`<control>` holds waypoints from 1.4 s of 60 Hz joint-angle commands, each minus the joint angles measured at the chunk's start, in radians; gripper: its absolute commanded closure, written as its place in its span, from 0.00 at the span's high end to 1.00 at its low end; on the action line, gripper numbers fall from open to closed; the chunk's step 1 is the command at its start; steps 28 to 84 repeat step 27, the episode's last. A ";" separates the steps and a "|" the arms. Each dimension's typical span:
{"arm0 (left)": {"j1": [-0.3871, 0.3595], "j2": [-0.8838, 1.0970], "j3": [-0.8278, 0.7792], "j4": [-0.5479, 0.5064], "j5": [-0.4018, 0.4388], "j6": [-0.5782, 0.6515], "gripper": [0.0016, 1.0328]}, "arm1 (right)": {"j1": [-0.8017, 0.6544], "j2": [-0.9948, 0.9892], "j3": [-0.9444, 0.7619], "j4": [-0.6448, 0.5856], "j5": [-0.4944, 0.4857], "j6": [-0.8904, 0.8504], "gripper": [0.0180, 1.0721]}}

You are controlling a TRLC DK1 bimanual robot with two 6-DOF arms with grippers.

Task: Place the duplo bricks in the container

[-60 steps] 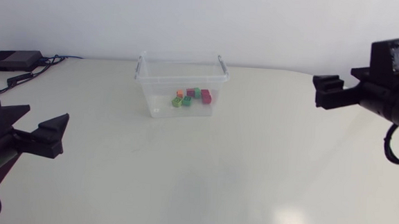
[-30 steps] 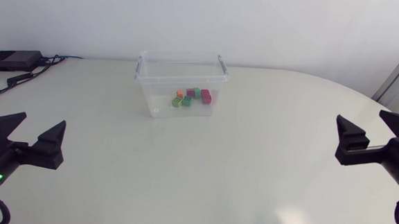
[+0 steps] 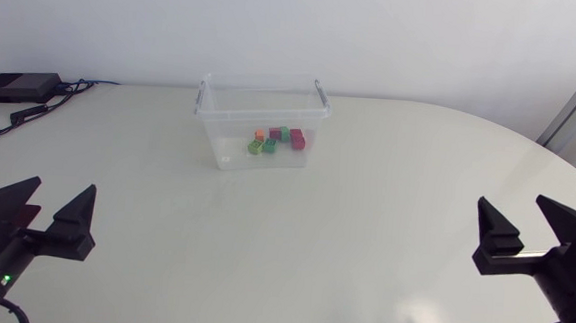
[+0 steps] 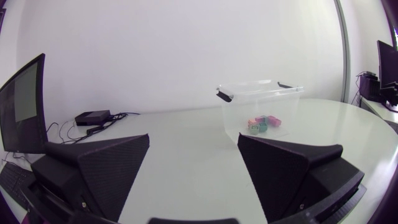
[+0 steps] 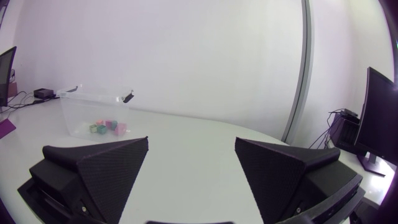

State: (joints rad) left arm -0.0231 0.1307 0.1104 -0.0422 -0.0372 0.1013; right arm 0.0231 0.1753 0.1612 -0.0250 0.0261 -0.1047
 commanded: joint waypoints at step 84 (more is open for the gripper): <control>0.023 -0.131 -0.110 0.042 0.037 -0.101 0.96 | -0.023 -0.175 -0.161 0.025 -0.026 0.105 0.95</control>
